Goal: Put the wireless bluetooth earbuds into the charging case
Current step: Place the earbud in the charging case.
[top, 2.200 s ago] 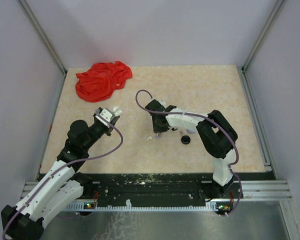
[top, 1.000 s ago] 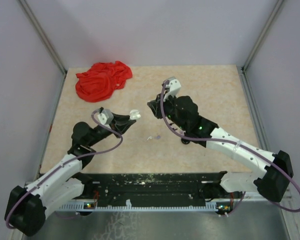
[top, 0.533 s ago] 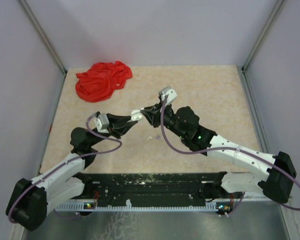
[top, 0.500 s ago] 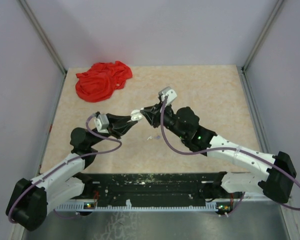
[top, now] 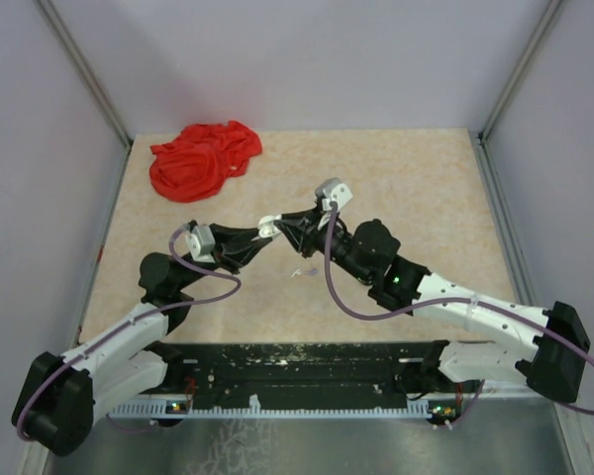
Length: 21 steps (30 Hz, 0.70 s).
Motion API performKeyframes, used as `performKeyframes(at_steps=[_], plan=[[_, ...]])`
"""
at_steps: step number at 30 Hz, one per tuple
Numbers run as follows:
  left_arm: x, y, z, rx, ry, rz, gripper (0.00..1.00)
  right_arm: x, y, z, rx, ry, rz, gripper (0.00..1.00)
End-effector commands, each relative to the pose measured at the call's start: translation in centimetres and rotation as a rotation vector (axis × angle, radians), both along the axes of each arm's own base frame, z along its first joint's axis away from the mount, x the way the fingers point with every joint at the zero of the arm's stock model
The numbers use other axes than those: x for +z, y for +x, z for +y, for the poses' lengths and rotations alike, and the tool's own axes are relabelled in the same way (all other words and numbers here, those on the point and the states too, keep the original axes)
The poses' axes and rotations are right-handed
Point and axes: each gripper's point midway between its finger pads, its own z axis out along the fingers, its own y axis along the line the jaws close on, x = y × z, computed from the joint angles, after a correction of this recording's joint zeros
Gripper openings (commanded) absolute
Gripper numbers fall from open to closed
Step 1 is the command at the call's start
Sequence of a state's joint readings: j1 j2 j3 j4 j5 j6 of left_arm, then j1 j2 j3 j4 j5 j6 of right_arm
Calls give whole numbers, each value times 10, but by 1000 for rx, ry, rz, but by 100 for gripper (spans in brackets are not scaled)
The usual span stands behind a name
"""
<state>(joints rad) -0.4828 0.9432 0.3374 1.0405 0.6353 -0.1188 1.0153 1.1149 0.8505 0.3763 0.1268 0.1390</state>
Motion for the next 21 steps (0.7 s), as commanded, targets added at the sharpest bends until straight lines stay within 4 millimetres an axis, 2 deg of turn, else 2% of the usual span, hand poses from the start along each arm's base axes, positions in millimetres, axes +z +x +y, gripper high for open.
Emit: performKeyframes(at_steps=[1,8,21], plan=[[7,-4,-1,-18,-25,-16,1,22,-5,4,10,52,-57,19],[7,-5,-1,-19,-32,-17,1,14,-5,14,25,27,-45,19],[9,-7,0,-25,-49,-25,1,-2,-1,17,15,-7,-26,20]])
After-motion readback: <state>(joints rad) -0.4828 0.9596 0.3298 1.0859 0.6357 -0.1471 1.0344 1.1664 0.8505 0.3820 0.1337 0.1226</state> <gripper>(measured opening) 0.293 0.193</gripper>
